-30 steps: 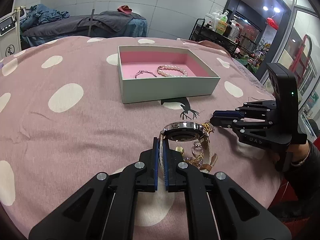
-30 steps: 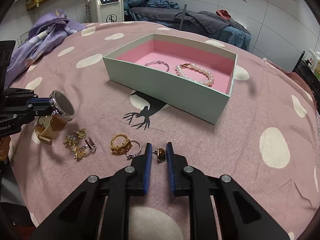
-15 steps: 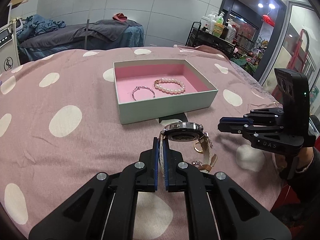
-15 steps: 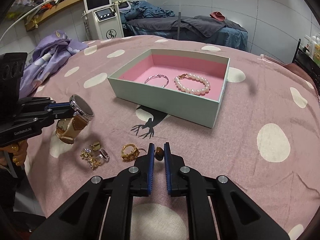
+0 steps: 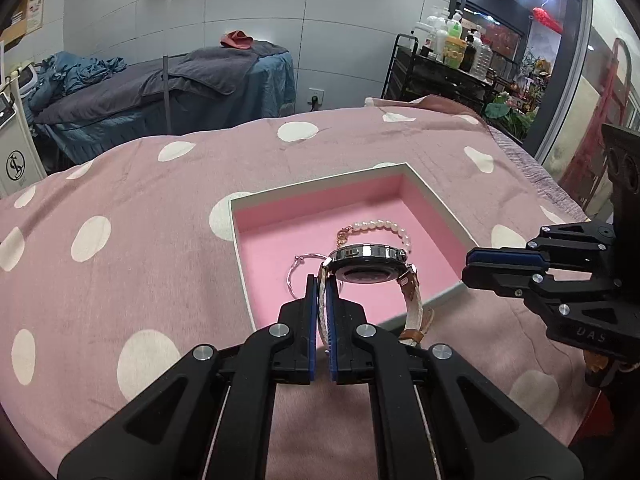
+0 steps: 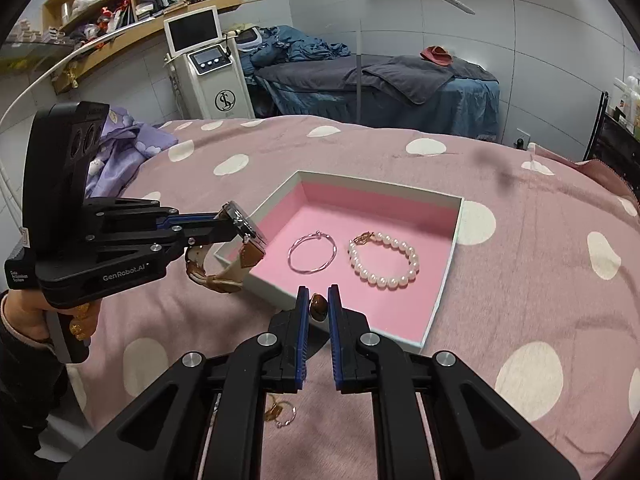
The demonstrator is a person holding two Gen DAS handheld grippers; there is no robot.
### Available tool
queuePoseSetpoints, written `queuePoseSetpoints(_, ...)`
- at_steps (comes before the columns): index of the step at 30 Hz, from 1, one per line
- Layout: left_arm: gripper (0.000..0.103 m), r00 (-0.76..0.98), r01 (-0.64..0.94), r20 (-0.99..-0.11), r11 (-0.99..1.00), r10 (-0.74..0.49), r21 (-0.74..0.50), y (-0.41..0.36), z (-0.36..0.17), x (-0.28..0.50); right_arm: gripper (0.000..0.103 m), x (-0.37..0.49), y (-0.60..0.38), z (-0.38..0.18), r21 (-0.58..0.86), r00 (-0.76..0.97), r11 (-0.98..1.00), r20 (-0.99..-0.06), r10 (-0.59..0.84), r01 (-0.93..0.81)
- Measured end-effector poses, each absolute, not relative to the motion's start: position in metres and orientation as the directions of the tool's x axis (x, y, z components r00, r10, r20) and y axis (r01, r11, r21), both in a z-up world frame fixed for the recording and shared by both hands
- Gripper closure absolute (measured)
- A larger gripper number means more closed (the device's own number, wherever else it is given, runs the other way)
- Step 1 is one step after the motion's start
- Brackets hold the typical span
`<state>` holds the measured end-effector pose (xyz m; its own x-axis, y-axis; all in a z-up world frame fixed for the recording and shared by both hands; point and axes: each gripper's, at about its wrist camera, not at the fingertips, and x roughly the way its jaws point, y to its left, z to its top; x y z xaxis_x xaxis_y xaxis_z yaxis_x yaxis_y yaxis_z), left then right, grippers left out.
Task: Organize jewelry
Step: 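Lower the watch into the pink-lined box and open the left tool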
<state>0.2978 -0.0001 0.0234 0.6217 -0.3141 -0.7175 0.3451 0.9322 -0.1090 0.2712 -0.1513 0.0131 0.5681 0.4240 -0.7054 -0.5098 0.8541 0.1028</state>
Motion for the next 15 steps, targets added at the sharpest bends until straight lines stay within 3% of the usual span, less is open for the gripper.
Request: queuePoseSetpoints(15, 0.099, 0.531, 0.307, -0.826, 0.952, -0.190, -0.021, -0.032, -0.016, 0.377, 0.094, 0.317, -0.124, -0.023, 0.025, 0.495, 0.858, -0.808, 0.319, -0.513)
